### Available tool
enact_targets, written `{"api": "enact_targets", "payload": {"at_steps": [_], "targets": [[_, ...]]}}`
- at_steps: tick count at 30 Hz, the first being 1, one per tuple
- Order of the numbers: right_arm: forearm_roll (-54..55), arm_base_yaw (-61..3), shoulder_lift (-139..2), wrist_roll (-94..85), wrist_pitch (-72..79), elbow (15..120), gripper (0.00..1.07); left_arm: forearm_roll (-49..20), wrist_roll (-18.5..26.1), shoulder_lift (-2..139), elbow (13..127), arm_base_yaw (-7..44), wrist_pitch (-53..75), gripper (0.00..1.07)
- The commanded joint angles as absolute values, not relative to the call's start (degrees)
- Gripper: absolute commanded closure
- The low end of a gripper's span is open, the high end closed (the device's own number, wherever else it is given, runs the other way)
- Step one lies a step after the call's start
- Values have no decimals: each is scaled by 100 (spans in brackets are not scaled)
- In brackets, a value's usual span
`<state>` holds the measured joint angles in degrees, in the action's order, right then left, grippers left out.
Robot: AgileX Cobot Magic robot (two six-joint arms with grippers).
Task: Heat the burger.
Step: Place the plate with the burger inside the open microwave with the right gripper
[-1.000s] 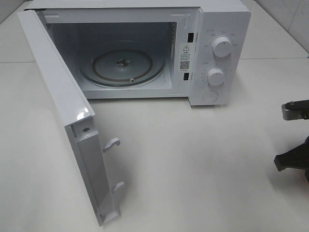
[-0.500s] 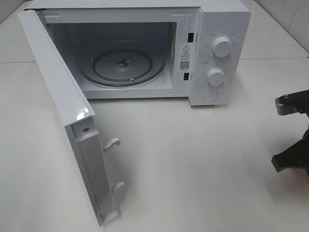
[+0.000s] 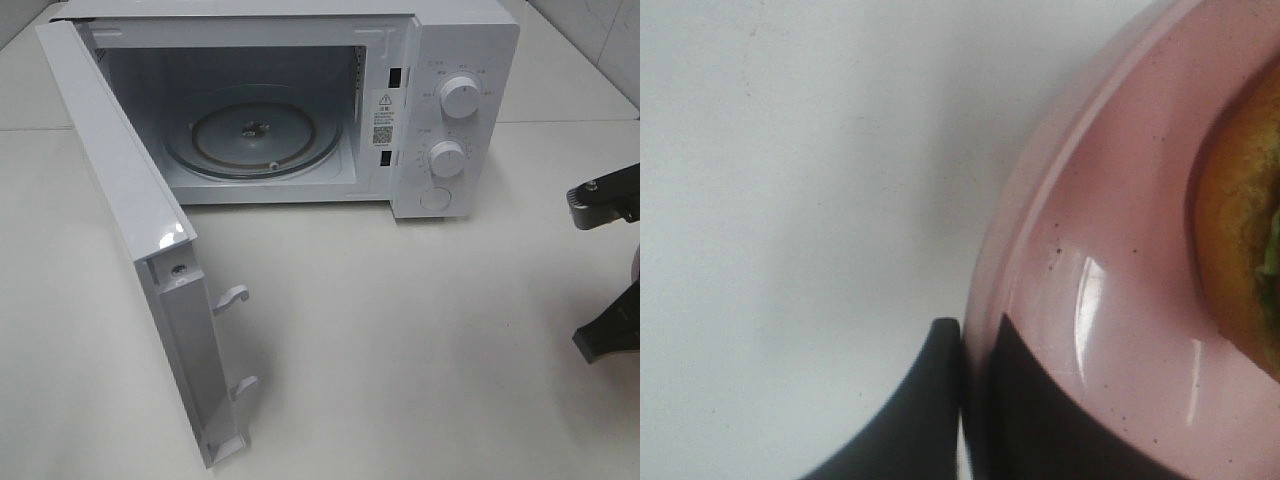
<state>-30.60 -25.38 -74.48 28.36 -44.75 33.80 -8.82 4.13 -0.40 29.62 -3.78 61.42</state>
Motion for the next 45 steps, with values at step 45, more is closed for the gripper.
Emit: {"api": "enact_targets", "payload": {"at_steps": [45], "targets": [[-2172, -4028, -6320, -4578, -3879, 3380, 104, -905, 413, -97, 2951, -361, 6136, 7]]}}
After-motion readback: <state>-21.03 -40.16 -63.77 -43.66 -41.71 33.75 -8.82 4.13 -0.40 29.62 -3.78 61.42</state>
